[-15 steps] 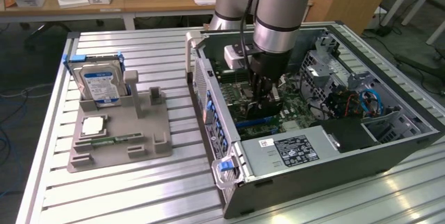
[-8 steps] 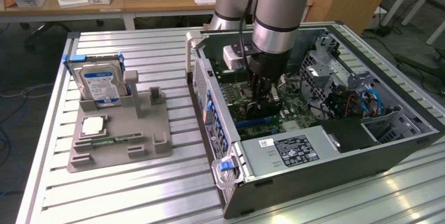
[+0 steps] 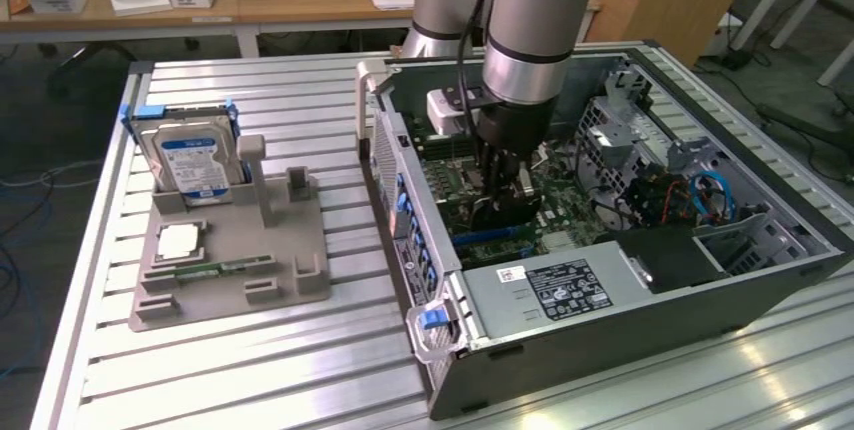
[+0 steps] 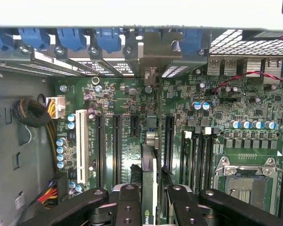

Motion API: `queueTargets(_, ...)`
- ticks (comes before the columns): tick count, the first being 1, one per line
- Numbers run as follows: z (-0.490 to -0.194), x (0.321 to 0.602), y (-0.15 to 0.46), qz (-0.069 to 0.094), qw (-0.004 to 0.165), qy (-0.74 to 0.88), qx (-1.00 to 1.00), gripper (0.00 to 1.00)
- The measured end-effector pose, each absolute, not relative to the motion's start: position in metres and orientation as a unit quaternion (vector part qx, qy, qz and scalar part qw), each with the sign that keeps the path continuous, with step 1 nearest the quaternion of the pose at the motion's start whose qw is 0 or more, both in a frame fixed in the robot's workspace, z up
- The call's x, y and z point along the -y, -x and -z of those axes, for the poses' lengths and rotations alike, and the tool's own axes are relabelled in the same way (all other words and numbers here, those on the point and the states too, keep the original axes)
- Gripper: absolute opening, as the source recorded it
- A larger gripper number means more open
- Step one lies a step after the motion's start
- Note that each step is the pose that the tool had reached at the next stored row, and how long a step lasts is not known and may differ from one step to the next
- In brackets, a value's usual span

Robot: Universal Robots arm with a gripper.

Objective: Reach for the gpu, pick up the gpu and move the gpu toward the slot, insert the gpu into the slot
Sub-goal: 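Insert the gpu into the slot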

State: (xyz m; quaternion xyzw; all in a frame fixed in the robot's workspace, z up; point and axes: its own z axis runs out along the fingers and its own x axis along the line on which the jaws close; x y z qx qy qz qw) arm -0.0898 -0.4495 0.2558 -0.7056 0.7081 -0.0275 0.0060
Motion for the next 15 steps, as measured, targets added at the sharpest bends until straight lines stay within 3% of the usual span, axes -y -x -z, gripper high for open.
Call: queueTargets(15,-0.2556,0.4495,0.0865,0.028,0.006,0.706,-0.708,0.26)
